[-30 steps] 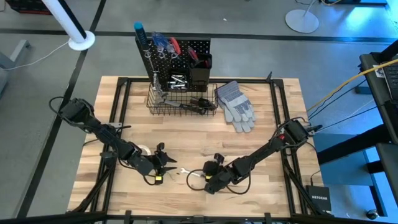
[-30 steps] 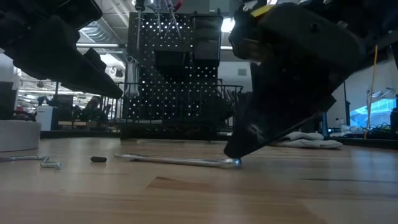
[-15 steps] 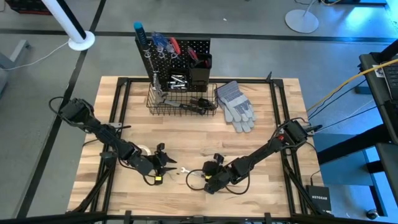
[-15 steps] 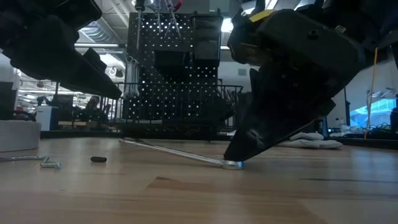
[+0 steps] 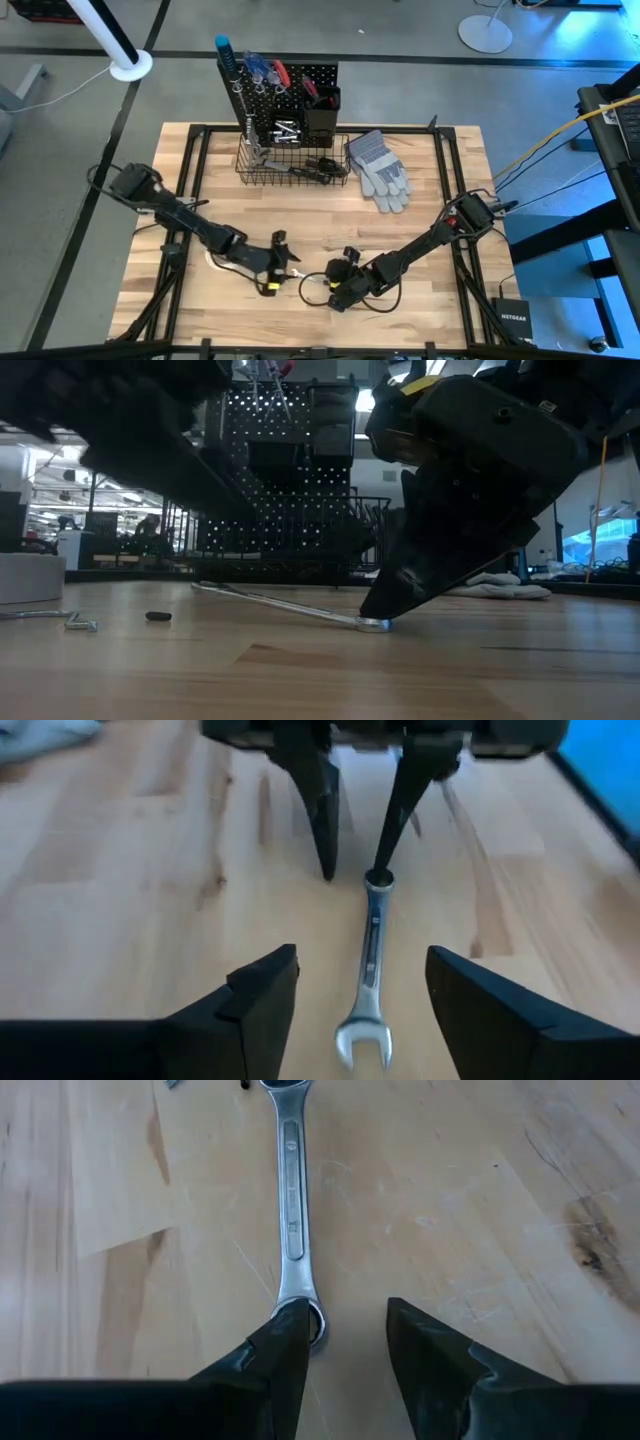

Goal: Hang tools onto peg board
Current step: Hang the wrench on the peg board

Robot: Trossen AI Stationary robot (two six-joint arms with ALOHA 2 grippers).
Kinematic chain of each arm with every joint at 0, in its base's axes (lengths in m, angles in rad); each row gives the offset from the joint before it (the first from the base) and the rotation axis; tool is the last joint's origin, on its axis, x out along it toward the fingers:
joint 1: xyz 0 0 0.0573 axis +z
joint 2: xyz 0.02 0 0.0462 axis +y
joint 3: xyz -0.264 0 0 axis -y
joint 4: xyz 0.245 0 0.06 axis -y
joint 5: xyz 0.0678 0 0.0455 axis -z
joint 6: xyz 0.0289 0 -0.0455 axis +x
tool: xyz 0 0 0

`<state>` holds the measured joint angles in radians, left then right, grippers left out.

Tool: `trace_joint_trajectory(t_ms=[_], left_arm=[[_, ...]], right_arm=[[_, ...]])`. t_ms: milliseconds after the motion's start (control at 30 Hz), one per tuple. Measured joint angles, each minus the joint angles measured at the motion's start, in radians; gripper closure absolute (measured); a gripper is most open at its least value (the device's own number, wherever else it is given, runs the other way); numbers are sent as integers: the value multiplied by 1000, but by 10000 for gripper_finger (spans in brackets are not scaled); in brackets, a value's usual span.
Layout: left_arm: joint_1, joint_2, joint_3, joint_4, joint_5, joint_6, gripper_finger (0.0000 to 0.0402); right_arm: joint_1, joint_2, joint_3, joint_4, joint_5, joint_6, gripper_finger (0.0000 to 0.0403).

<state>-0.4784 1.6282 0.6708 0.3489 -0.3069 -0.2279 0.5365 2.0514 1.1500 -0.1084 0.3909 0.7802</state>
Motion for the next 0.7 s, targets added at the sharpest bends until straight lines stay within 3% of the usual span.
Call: trace_joint_trajectory(t_ms=[133, 233, 433, 533, 700], left_arm=[[15, 136, 99, -42, 69, 27, 188], [25, 219, 193, -171, 90, 48, 193], [53, 292, 307, -357, 111, 27, 214], [60, 294, 311, -375, 132, 26, 245], [61, 295, 310, -381, 130, 72, 344]], right_arm=[[0, 0, 0, 1, 0, 0, 260], [0, 0, 0, 1, 0, 0, 260], [0, 0, -1, 2, 0, -1, 260], [0, 0, -1, 2, -1, -1, 260], [0, 0, -1, 3, -1, 1, 260]])
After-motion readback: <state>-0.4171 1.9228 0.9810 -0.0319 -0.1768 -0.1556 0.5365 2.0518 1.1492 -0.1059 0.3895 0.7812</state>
